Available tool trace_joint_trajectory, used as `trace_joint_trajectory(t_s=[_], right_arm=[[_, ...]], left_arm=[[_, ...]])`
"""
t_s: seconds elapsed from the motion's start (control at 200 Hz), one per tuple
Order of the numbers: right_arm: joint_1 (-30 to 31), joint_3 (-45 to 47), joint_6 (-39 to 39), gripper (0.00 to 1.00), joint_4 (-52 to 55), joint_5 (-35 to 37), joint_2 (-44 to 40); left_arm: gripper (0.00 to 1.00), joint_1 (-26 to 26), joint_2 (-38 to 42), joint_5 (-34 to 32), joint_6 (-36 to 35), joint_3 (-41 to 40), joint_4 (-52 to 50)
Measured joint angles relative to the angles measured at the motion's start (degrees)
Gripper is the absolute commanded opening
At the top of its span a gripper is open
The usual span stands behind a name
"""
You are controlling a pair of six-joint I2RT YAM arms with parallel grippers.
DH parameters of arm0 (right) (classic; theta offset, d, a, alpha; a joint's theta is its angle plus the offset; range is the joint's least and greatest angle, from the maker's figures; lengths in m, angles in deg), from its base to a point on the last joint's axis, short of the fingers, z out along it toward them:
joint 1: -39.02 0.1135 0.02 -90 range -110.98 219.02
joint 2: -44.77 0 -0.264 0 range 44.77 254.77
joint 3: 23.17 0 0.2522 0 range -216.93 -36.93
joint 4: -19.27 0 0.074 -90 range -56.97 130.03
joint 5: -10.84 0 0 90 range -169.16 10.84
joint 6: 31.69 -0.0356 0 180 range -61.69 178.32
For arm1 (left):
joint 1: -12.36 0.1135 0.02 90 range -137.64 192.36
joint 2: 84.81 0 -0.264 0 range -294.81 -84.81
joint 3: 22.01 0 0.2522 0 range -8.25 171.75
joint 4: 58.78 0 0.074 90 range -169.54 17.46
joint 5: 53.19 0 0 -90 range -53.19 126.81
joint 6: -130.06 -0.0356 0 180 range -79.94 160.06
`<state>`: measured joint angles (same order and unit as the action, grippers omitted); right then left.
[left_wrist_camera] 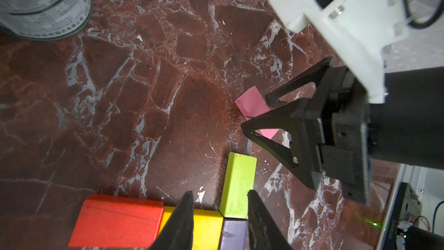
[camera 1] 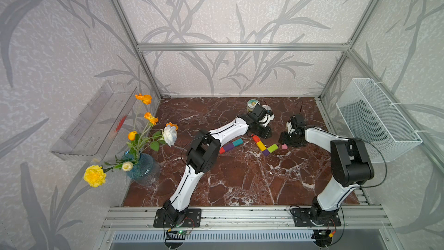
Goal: Assemble the letter v with building blocks
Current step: Assemble the building block at the center of the board.
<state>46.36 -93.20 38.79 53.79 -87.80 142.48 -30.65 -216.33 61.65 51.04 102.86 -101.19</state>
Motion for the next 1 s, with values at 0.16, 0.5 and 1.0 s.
trace_joint_trajectory(t_s=[0.16,0.5,1.0], right_arm=[[-0.76,6.34,-0.44,0.52,0.13,0.22,-9.64],[-2.56,13.77,-1.81,0.00,-0.07,1.75,-18.27],[-3.32,12.41,-1.25,0.00,-2.32,-3.13,-8.33]], left_arm=[[0.17,-0.50,-5.55,0.90,-0.11,7.45,-3.10],[0.00,-2.08,-18.45,1.81,-0.44,26.43,-10.14],[0.01,-3.54,-23.74,0.57,0.11,32.13,-13.44]])
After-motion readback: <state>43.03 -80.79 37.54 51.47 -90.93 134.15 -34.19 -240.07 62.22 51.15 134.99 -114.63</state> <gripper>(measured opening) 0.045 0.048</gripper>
